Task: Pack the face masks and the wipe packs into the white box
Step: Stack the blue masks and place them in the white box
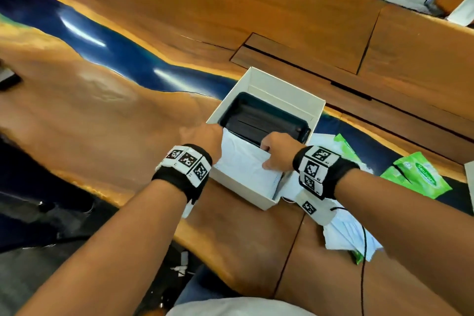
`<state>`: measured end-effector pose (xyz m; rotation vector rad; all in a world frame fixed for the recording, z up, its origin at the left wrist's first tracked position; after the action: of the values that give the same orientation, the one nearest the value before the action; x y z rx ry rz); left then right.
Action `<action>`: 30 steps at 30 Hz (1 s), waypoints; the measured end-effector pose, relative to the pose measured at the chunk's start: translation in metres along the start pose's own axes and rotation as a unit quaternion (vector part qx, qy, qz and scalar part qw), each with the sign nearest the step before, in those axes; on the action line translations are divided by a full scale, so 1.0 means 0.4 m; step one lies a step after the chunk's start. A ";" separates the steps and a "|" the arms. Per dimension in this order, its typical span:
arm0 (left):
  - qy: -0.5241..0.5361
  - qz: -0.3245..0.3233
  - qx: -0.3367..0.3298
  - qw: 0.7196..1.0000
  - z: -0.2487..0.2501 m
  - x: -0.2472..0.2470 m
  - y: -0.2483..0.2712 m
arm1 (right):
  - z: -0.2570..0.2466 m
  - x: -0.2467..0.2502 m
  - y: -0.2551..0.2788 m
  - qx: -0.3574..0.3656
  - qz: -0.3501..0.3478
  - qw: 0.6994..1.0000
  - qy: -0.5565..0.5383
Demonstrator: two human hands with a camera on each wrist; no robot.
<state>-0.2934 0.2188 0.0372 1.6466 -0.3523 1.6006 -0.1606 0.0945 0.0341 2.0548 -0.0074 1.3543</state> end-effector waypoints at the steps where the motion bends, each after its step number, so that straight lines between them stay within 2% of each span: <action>1: -0.031 0.000 -0.009 0.999 0.004 -0.005 -0.003 | -0.005 -0.009 -0.013 -0.008 -0.016 1.000 0.009; 4: -0.086 -0.018 -0.032 0.996 0.015 -0.019 -0.007 | -0.020 -0.036 -0.044 -0.018 -0.047 0.998 0.047; 8: -0.101 -0.050 -0.041 0.993 0.015 -0.025 -0.006 | -0.035 -0.039 -0.044 -0.012 -0.059 0.993 0.103; 14: -0.095 -0.023 -0.061 0.993 0.021 -0.010 -0.005 | -0.027 0.025 -0.016 0.000 0.019 0.990 0.138; 18: -0.027 -0.036 -0.114 0.992 0.054 0.012 -0.012 | -0.015 0.027 0.012 0.006 -0.005 0.998 0.056; 21: 0.047 -0.041 -0.169 0.984 0.118 0.037 -0.002 | 0.025 0.045 0.054 0.022 0.057 0.996 -0.058; 25: 0.114 -0.025 -0.230 0.966 0.230 0.061 0.019 | 0.112 0.066 0.129 0.019 0.137 0.976 -0.168; 30: 0.167 -0.036 -0.266 0.949 0.369 0.053 0.035 | 0.257 0.052 0.213 -0.032 0.167 0.958 -0.232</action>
<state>-0.1943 0.1143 0.0788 0.9538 -0.4874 1.5256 -0.0970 -0.0188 0.0710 2.3401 -0.6190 1.0032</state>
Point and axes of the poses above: each hand's wrist, its own y-axis away from the middle knuckle, its own x-axis out of the back of the hand, z = x × y, the point moved 1 cm from there along -y, towards the middle knuckle, and after that the axes turned 5 degrees about y, right-handed, at the moved point
